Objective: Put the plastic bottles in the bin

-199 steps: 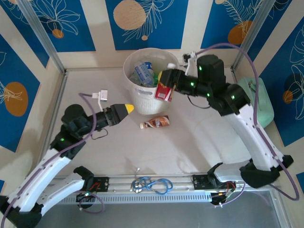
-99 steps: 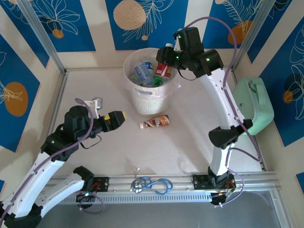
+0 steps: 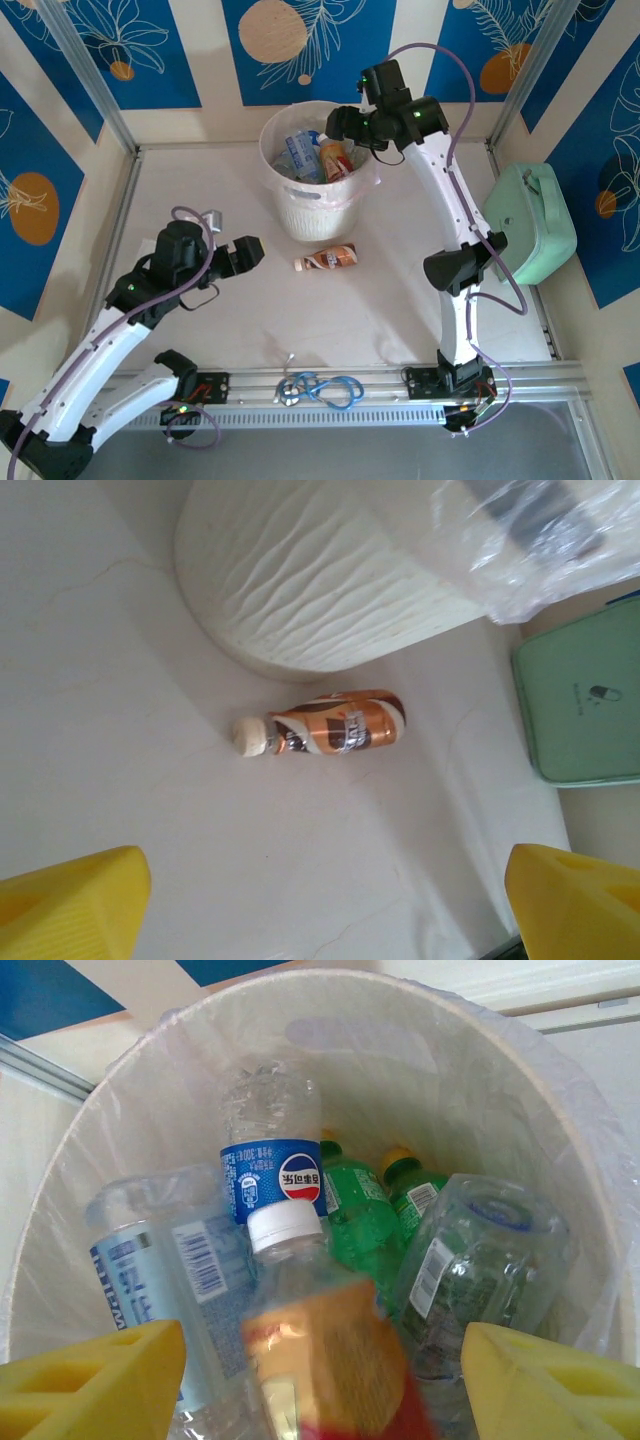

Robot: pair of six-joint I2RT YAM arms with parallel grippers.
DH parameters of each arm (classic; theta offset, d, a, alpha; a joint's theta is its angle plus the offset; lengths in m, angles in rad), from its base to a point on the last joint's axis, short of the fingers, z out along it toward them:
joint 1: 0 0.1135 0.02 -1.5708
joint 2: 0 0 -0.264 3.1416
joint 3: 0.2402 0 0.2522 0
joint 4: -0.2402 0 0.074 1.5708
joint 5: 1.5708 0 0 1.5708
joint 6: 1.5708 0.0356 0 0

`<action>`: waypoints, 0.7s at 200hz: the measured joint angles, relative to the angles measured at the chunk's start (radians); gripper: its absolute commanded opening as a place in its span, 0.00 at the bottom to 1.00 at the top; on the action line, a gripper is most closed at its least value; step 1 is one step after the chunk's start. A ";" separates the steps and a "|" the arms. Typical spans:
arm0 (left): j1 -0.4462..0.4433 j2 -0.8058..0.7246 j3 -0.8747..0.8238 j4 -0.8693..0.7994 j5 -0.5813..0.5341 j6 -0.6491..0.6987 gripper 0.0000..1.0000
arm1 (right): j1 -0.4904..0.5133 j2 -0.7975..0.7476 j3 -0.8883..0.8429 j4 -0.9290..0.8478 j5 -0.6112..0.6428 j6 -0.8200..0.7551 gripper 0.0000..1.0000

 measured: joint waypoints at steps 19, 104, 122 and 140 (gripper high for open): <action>0.005 0.004 -0.002 0.002 0.003 -0.010 0.90 | 0.000 -0.001 0.000 0.000 -0.001 -0.003 0.74; 0.013 0.015 -0.108 0.110 0.027 -0.113 0.75 | 0.142 -0.339 -0.256 0.026 0.070 -0.003 0.68; 0.017 0.036 -0.158 0.169 0.045 -0.159 0.71 | 0.182 -0.528 -0.470 0.070 0.082 0.022 0.67; 0.019 0.074 -0.202 0.241 0.068 -0.206 0.68 | 0.198 -0.704 -0.686 0.116 0.096 0.068 0.65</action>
